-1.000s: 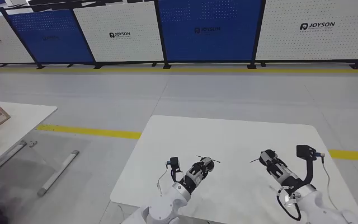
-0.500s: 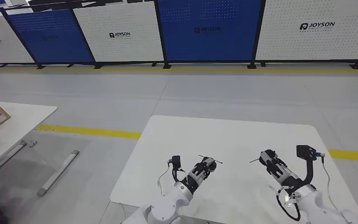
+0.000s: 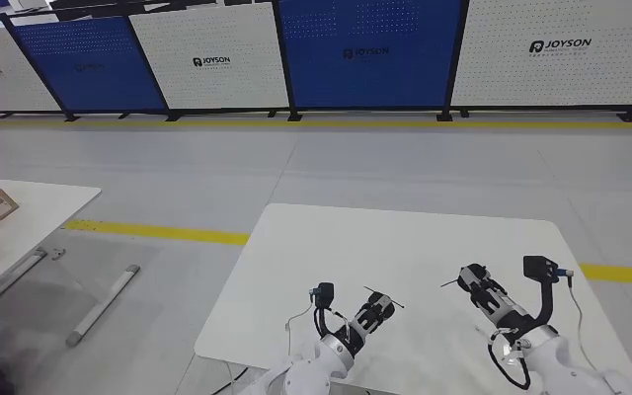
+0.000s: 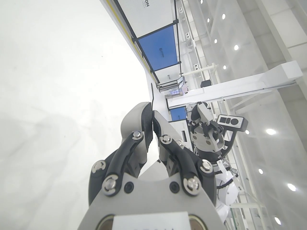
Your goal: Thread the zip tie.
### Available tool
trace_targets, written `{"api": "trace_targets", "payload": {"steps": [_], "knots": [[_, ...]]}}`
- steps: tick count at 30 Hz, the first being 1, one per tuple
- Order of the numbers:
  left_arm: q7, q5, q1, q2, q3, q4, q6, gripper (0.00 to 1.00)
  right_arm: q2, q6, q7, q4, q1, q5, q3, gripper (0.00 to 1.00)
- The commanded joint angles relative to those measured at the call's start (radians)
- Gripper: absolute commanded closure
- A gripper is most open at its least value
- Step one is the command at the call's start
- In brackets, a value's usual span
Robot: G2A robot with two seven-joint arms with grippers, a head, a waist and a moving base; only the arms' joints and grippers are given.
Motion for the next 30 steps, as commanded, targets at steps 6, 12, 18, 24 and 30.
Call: {"api": "trace_targets", "payload": {"steps": [6,12,18,24,30], "knots": [[-0.101,-0.002,-0.016,0.007,-0.022,0.013,0.021,1.00,0.000,0.000,0.000,0.000,0.000,0.000,0.000,1.00],[-0.295,-0.047,0.016,0.044,-0.174,-0.030,0.043,1.00,0.000,0.000,0.000,0.000,0.000,0.000,0.000,1.00],[-0.381,-0.120,0.059,0.061,-0.269,-0.015,-0.034,1.00,0.000,0.000,0.000,0.000,0.000,0.000,0.000,1.00],[-0.381,-0.120,0.059,0.061,-0.269,-0.015,-0.034,1.00,0.000,0.000,0.000,0.000,0.000,0.000,0.000,1.00],[-0.381,-0.120,0.059,0.061,-0.269,-0.015,-0.034,1.00,-0.015,-0.018,-0.198,-0.044,-0.076,-0.034,0.007,1.00]]}}
